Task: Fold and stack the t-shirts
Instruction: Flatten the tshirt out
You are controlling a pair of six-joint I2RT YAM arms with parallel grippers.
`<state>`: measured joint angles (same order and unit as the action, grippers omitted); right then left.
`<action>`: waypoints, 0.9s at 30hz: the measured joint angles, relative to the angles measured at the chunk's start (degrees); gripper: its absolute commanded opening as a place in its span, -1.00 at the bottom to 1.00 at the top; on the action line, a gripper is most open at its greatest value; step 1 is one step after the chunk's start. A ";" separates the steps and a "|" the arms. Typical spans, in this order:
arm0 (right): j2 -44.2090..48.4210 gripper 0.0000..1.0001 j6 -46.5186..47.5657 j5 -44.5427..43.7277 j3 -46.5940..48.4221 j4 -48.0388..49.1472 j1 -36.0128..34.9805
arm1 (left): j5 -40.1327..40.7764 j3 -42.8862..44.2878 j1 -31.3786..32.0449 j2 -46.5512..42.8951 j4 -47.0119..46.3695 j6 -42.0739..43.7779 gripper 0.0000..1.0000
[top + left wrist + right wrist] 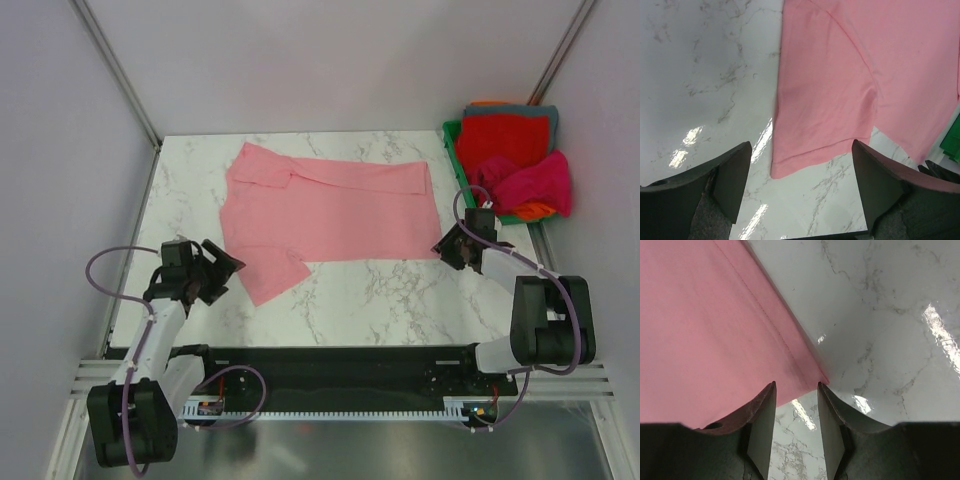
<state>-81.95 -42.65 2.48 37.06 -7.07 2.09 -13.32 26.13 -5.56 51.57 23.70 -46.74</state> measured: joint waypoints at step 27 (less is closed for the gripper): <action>-2.38 -1.00 -1.01 -5.81 -0.04 2.19 -0.74 | 2.69 -2.34 1.51 1.22 0.81 -0.13 0.80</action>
<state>-84.33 -43.66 -3.33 37.01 -4.89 1.34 -10.63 23.79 -4.05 52.80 24.51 -46.87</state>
